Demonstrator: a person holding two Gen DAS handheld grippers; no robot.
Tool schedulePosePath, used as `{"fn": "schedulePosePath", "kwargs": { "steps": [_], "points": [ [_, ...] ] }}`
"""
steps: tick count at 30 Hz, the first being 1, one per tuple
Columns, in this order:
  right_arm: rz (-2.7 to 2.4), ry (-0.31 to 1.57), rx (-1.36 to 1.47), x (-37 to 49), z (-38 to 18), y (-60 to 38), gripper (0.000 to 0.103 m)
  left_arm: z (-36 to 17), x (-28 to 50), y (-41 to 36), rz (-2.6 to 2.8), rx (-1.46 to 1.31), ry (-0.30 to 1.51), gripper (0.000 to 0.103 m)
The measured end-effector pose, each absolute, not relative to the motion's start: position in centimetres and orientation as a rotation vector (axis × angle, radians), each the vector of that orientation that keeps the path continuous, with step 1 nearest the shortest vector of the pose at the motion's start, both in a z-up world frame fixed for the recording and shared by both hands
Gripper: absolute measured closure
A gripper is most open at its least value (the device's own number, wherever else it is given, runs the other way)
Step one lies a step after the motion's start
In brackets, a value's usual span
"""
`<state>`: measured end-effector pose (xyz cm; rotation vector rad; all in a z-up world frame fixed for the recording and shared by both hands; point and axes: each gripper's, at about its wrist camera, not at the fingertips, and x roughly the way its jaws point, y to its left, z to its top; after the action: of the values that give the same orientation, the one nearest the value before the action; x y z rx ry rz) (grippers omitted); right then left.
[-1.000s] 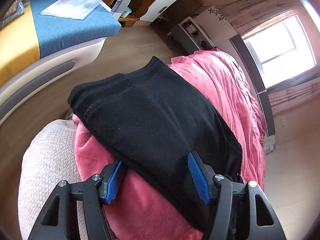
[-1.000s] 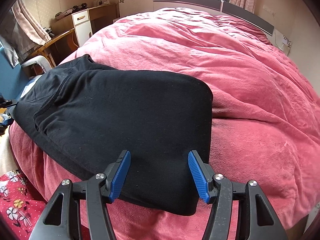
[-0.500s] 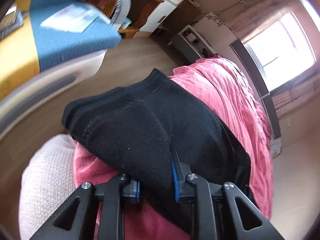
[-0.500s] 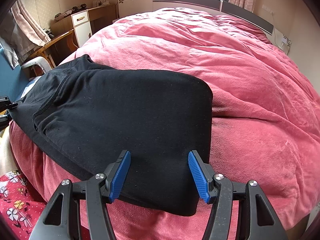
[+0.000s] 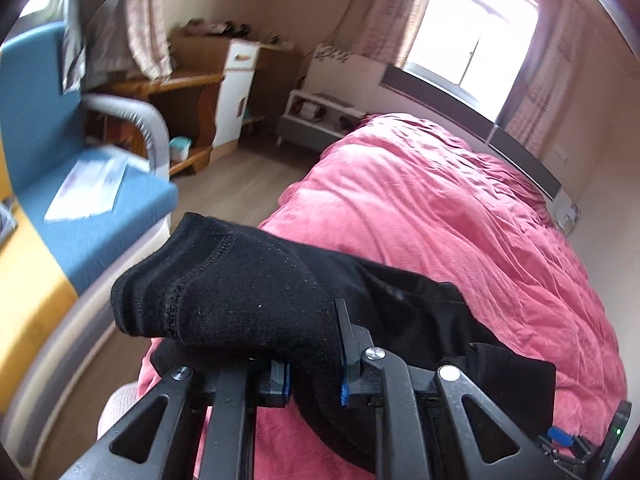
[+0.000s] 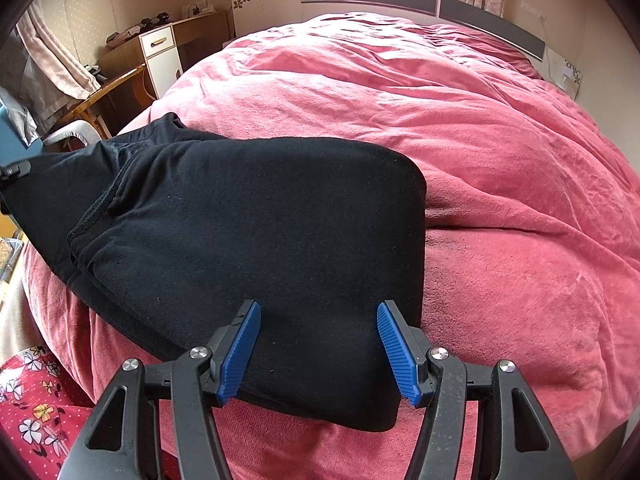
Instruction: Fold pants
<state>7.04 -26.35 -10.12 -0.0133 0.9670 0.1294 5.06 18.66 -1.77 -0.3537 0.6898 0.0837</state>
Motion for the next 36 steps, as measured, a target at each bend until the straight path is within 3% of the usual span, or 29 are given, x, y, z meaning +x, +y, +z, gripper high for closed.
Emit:
{"fn": "schedulePosePath", "kwargs": {
  "steps": [10, 19, 32, 36],
  "points": [
    [0.139, 0.973, 0.034, 7.1, -10.0, -26.9, 0.041, 2.5, 5.0, 10.6, -0.066, -0.074, 0.619, 0.088],
    [0.135, 0.936, 0.27, 7.2, -9.0, -30.3, 0.041, 3.9, 2.9, 0.5, -0.343, 0.16, 0.559, 0.088],
    [0.025, 0.928, 0.42, 7.2, -9.2, -35.4, 0.041, -5.0, 0.7, -12.0, -0.614, 0.503, 0.655, 0.088],
    [-0.003, 0.941, 0.521, 7.0, -9.9, -37.2, 0.041, -7.7, 0.2, -13.4, -0.631, 0.57, 0.71, 0.077]
  ]
}}
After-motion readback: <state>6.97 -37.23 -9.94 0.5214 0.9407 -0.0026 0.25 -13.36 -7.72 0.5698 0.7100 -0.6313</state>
